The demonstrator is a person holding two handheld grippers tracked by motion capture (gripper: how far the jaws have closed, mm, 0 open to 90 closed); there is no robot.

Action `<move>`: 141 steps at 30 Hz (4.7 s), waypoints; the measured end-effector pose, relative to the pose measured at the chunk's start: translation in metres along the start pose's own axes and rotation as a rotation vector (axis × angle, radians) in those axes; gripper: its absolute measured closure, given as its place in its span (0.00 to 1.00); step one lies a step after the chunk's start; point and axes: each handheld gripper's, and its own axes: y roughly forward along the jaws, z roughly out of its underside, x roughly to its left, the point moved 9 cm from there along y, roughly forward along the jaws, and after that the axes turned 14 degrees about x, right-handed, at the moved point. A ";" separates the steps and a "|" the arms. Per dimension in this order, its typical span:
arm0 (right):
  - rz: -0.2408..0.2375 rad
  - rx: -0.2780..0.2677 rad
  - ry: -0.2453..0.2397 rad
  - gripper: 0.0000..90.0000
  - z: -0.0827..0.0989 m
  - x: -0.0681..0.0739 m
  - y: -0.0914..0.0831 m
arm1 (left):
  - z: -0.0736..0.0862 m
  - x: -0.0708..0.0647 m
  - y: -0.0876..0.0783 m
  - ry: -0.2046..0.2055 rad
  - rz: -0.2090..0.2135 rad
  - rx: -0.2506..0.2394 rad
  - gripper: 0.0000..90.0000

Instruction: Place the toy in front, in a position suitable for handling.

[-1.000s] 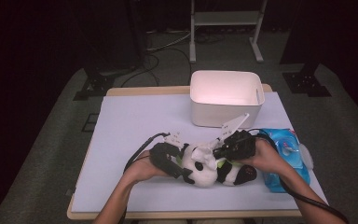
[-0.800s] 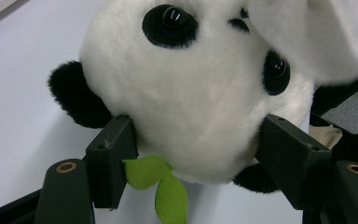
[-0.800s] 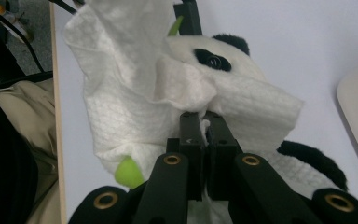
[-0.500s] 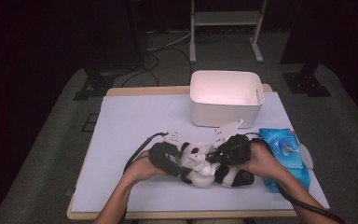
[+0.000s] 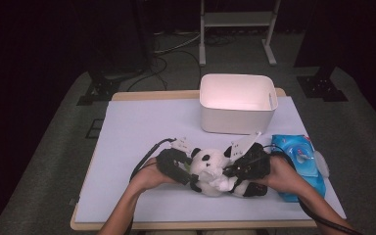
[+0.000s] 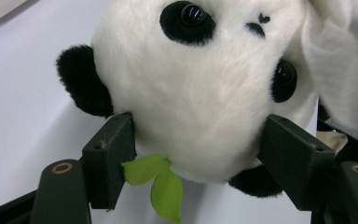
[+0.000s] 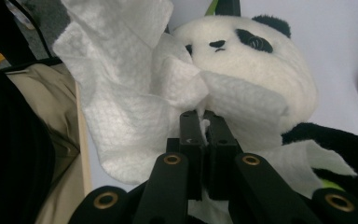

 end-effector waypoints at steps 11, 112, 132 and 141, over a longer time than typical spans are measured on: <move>-0.014 -0.024 0.061 0.97 0.010 -0.022 -0.006 | -0.012 -0.006 -0.009 0.033 -0.008 -0.021 0.27; -0.034 -0.109 0.022 0.96 -0.007 -0.012 -0.023 | -0.037 -0.009 -0.012 0.078 -0.046 -0.030 0.44; -0.036 -0.077 0.094 0.96 0.033 -0.017 -0.018 | -0.028 -0.003 -0.009 0.050 -0.011 -0.027 0.43; -0.038 -0.062 0.069 0.96 0.032 -0.009 -0.010 | -0.025 0.000 -0.015 0.050 -0.034 -0.033 0.35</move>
